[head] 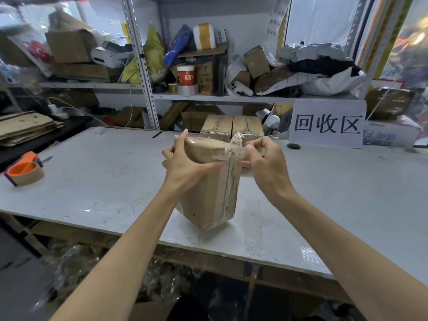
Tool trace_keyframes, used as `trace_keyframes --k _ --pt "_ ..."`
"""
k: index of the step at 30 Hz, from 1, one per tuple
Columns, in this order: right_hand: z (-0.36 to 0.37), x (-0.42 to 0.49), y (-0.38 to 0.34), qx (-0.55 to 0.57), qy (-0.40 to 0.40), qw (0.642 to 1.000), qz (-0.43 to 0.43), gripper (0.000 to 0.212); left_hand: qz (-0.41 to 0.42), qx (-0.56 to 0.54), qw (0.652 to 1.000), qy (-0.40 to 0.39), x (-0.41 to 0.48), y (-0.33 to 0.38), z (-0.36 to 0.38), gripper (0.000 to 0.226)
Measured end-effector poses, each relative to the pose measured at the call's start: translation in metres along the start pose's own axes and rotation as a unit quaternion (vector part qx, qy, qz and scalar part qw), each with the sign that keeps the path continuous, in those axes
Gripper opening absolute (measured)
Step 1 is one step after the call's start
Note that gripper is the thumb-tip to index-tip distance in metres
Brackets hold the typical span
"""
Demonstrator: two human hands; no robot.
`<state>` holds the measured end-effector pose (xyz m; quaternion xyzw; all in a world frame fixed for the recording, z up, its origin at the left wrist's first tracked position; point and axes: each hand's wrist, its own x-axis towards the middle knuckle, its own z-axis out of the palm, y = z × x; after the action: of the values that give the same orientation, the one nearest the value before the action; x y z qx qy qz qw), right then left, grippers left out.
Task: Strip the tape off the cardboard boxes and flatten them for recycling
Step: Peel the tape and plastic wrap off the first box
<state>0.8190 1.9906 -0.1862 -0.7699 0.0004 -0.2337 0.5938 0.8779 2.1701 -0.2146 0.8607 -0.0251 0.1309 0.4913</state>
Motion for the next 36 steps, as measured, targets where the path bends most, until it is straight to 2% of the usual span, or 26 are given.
trace_keyframes --k 2,3,5,9,11,14,16,18,20,22,26,29,34,36 --pt "-0.008 0.002 -0.002 0.057 -0.024 0.998 0.019 0.036 0.003 0.022 1.0 -0.019 -0.002 0.0 0.003 0.134" --pt "-0.011 0.003 -0.004 0.079 -0.035 0.996 0.025 0.035 0.003 0.034 0.999 -0.03 -0.003 0.0 0.004 0.136" --pt "-0.012 0.003 -0.005 0.097 -0.05 0.994 0.029 0.022 0.008 0.057 0.997 -0.049 -0.004 0.0 0.004 0.137" --pt "-0.005 0.0 -0.003 0.125 -0.045 0.989 0.063 0.033 0.009 0.063 0.996 -0.059 -0.005 0.003 0.007 0.136" --pt "-0.007 0.002 -0.002 0.075 -0.05 0.995 0.044 0.037 0.012 0.057 0.997 -0.053 -0.007 0.004 0.007 0.136" --pt "-0.015 0.006 0.004 0.009 -0.025 1.0 -0.014 0.013 0.004 0.051 0.998 -0.043 -0.007 0.003 0.005 0.139" --pt "-0.017 0.003 0.008 0.009 -0.02 0.999 -0.044 0.023 -0.012 0.04 0.998 -0.037 -0.005 0.004 0.003 0.141" --pt "-0.014 -0.002 0.008 0.003 -0.053 0.996 -0.067 0.026 -0.019 0.035 0.999 -0.032 -0.002 0.008 0.004 0.14" --pt "-0.012 -0.005 0.01 0.011 -0.075 0.995 -0.058 0.022 -0.012 0.049 0.998 -0.035 -0.002 0.013 0.008 0.137" --pt "-0.015 -0.002 0.012 0.01 -0.05 0.998 -0.038 0.014 0.002 0.069 0.997 -0.041 -0.006 0.017 0.014 0.136" --pt "-0.02 0.002 0.018 -0.134 0.004 0.989 -0.056 0.028 0.017 0.09 0.992 -0.081 -0.008 0.02 0.019 0.143" --pt "-0.021 0.001 0.02 -0.219 0.03 0.97 -0.097 0.028 0.021 0.097 0.988 -0.121 -0.003 0.02 0.017 0.141" --pt "-0.017 0.005 0.02 -0.156 -0.026 0.984 -0.075 0.004 0.034 0.1 0.99 -0.091 -0.004 0.02 0.019 0.134" --pt "-0.022 0.008 0.017 -0.145 -0.067 0.984 -0.083 0.007 0.034 0.101 0.991 -0.077 -0.005 0.02 0.017 0.133"
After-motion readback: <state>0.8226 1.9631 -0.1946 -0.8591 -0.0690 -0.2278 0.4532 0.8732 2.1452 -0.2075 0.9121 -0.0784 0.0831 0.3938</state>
